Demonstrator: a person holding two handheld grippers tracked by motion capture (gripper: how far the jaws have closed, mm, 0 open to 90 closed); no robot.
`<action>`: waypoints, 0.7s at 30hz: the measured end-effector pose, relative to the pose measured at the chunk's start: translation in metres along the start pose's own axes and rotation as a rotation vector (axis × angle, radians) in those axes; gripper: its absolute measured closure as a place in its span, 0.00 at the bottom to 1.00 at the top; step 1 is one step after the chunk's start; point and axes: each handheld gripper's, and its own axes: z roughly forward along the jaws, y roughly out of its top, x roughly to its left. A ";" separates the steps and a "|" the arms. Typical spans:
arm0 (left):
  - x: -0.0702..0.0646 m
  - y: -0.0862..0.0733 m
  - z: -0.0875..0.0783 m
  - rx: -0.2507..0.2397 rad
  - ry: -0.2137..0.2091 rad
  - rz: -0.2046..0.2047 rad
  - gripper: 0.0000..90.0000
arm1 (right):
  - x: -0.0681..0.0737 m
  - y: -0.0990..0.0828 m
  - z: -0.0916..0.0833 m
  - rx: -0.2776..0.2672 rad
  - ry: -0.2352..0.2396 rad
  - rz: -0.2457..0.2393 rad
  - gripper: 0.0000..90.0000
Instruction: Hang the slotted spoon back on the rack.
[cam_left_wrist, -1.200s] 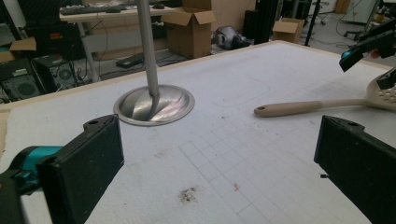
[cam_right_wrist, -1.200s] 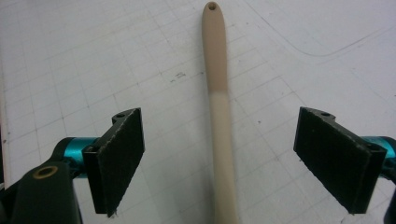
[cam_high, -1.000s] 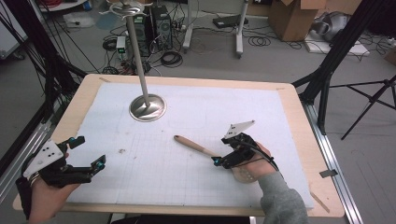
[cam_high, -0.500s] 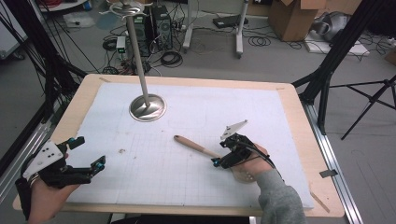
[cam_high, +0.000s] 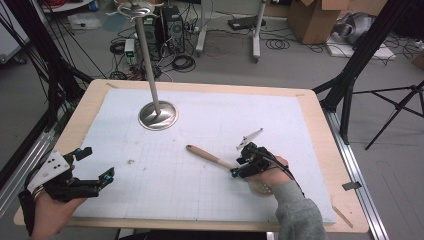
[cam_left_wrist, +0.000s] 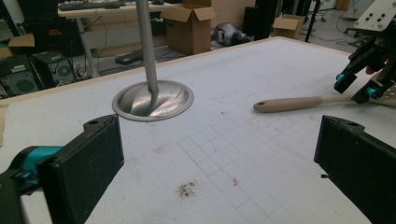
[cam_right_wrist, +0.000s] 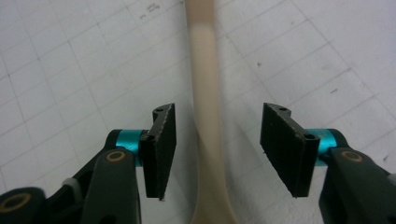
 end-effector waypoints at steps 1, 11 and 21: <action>0.000 0.000 0.000 0.000 0.001 0.000 0.02 | 0.000 0.000 0.000 0.000 0.000 0.000 0.54; 0.003 0.001 -0.004 -0.010 0.008 -0.003 0.02 | 0.004 0.000 0.002 0.038 -0.037 -0.031 0.71; 0.003 0.002 -0.005 -0.016 0.008 -0.003 0.02 | 0.009 0.001 0.002 0.044 -0.048 -0.045 0.87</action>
